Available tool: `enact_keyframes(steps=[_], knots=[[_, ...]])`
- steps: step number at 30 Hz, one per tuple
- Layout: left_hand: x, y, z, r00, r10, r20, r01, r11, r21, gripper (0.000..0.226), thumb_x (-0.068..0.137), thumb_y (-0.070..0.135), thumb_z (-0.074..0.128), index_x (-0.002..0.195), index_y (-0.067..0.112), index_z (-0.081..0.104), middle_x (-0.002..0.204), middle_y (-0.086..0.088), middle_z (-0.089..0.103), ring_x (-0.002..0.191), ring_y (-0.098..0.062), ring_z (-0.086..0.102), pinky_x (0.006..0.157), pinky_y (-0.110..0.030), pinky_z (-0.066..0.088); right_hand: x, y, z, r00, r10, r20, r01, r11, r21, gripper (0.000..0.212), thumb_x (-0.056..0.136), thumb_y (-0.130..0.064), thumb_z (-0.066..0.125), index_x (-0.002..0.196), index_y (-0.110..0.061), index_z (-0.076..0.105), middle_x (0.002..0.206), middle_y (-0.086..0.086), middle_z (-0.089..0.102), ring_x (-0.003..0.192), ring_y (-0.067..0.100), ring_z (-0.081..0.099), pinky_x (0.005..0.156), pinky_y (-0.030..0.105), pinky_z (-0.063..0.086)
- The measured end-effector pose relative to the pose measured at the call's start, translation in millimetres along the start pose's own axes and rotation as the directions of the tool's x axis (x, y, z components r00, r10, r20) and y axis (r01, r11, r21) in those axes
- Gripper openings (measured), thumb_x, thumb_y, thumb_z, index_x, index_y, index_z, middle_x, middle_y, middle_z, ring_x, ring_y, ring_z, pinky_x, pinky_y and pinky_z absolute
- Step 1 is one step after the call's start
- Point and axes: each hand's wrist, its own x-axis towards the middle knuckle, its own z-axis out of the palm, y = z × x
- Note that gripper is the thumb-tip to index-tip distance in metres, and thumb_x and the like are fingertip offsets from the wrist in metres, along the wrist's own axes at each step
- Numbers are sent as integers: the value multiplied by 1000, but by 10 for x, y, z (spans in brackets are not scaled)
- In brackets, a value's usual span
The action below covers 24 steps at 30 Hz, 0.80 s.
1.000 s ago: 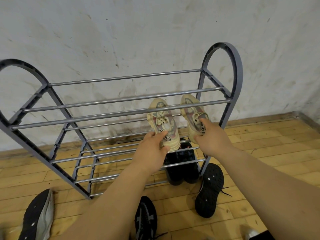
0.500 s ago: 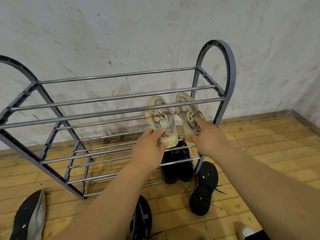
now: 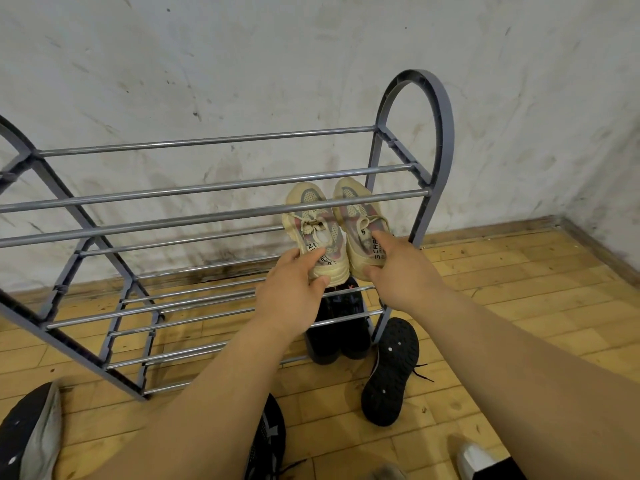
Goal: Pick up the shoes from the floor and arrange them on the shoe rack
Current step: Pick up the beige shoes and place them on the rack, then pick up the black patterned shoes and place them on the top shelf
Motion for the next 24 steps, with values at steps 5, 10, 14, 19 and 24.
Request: enact_keyframes(steps=[5,10,14,19,24], knots=[[25,-27,-6,999,24,23,-24,1000,-12,56,102,39,57,155,41,39,163,-1,34,147,-23,37,115,-49,40,-54,-19,-67,998,0,55,2,999,-33,75,97,-30,64,160,-27,25,149,10,46,130,29,50,96,33,44],[-102,4,-96,993,71,93,-71,997,-9,66,101,39,58,160,38,28,158,-3,36,145,-26,37,119,-42,35,-211,-60,-155,993,-25,112,31,998,-52,85,93,-38,69,161,-26,20,155,9,41,137,29,46,105,36,43],[-342,42,-237,991,72,116,-84,991,106,71,99,49,57,160,41,24,162,-6,30,147,-31,33,120,-45,32,-420,-82,-240,990,-30,135,40,996,-75,89,92,-43,70,161,-25,19,159,10,36,140,29,42,108,36,39],[-812,55,-414,973,72,219,-122,967,222,73,99,53,54,162,39,20,165,-4,24,151,-28,26,120,-40,29,-757,-52,-360,980,-19,196,42,993,-114,82,91,-47,70,158,-27,25,154,9,40,134,29,47,99,34,43],[-1252,112,-479,967,33,252,-106,953,284,75,98,59,53,162,42,16,168,-1,19,153,-26,23,120,-42,29,-974,59,-450,927,49,372,34,976,-213,92,89,-55,69,161,-25,19,156,13,37,119,30,58,95,40,52]])
